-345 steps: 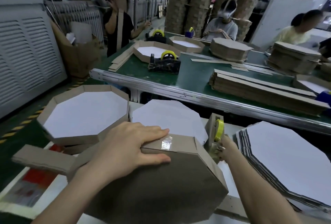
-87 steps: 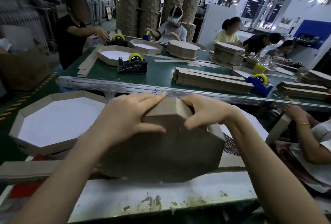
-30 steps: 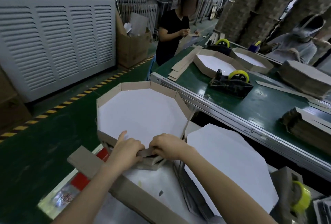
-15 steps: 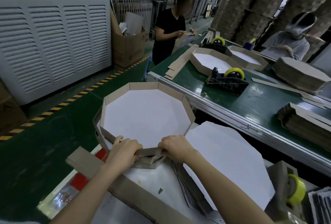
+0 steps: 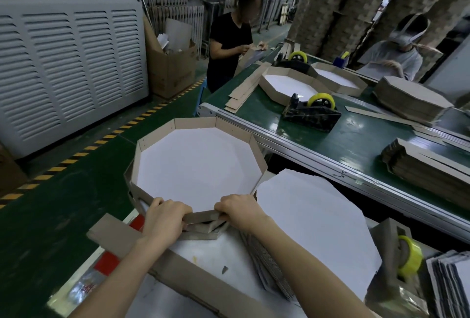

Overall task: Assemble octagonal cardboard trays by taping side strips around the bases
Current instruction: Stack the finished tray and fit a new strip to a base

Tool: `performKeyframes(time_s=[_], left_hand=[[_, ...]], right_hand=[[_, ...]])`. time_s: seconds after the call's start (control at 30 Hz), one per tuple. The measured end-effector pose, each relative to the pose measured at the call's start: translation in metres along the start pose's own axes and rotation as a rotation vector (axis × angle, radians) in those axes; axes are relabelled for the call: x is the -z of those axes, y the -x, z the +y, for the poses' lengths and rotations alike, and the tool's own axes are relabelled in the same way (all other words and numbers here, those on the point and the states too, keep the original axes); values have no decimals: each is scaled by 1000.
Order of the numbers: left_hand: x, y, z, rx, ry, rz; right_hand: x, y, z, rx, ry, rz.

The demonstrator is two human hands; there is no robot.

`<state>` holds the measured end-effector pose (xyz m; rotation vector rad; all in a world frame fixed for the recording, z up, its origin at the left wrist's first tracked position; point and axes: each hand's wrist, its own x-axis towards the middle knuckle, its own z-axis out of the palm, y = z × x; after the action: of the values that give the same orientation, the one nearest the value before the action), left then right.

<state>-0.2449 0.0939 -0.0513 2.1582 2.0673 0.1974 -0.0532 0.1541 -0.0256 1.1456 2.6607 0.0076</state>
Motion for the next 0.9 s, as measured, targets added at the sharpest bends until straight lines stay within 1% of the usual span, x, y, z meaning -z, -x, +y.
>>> performKeyframes(time_s=[0.07,0.13,0.17,0.2,0.23,0.27,0.3,0.33,0.37,0.43,0.47,0.5,0.53,0.63,0.77,0.83,0.9], left_hand=[[0,1,1,-20,-33,-17],[2,1,3,-48,-48,-69],[6,0,4,-63,-36,-87],[11,-1,5,-75,-4,-97],[18,-2,7,-78,57,-94],[25,-2,9,-77,145,-75],[33,-3,12,-67,266,-44],[41,-4,15,-50,402,-13],[49,-4,19,-33,532,7],[60,-5,28,-28,713,54],[64,-4,32,-42,763,67],[66,-3,37,-62,801,75],[68,-1,41,-81,830,76],[67,7,51,-117,875,63],[67,22,59,-145,909,44],[71,29,61,-174,924,37],[77,37,61,-207,926,44]], right_hand=[[2,-1,1,5,-34,-21],[0,2,5,10,-170,19],[-3,6,8,-18,-303,103],[-4,13,10,-81,-452,231],[-7,20,14,-170,-581,394],[-11,27,19,-273,-659,550],[-18,36,25,-384,-685,643],[-26,44,32,-488,-681,641],[-35,52,40,-582,-668,539],[-58,69,52,-727,-601,148],[-68,78,53,-753,-544,-39],[-78,86,52,-751,-489,-174],[-87,92,50,-728,-442,-245],[-98,103,43,-685,-347,-254],[-85,118,35,-635,-306,-308],[-76,128,29,-637,-255,-251],[-61,140,24,-687,-191,-116]])
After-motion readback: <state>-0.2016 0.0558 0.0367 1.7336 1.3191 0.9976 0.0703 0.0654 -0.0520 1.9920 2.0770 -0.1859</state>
